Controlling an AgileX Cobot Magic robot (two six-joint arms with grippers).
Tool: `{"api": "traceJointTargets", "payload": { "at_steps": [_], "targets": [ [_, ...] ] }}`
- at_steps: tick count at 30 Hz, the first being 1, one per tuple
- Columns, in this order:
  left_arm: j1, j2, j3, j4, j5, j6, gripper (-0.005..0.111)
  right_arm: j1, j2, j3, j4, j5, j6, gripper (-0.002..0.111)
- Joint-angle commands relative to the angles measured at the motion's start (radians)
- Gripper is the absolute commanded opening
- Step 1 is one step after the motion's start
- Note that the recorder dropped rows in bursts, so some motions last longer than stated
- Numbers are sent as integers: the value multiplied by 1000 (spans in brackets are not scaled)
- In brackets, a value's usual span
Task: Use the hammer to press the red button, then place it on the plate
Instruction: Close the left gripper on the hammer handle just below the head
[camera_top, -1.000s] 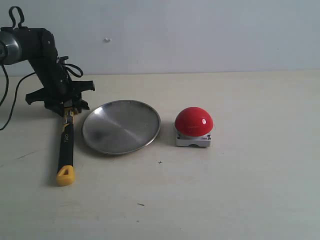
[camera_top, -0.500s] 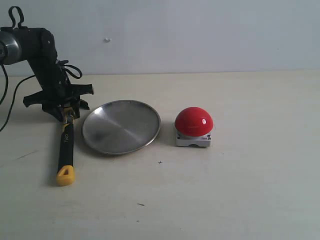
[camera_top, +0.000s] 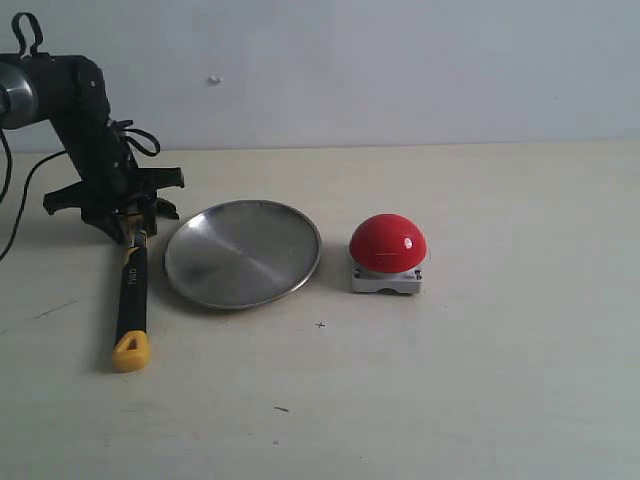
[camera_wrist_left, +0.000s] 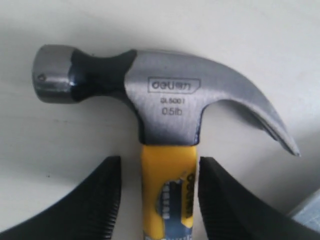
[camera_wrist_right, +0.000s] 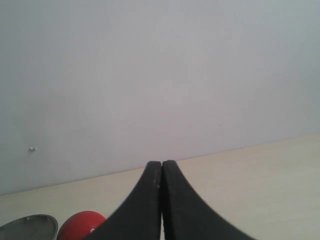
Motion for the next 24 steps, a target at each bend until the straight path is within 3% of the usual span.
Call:
{"api": "traceJointTargets", "payload": {
  "at_steps": [1,8,18,24],
  "targets": [
    [9,-1,-7,5,1,5,48,4,-6,5,-4,-3,-4,0],
    [8,-1,-7,5,-12,13,43,4,-6,5,-4,-3,-4,0],
    [8,-1,-7,3,-15,32,20,4,-6,5,-4,-3,-4,0],
    [6,-1,-7,3,-40,32,20,4,-6,5,-4,-3,-4,0]
  ]
}}
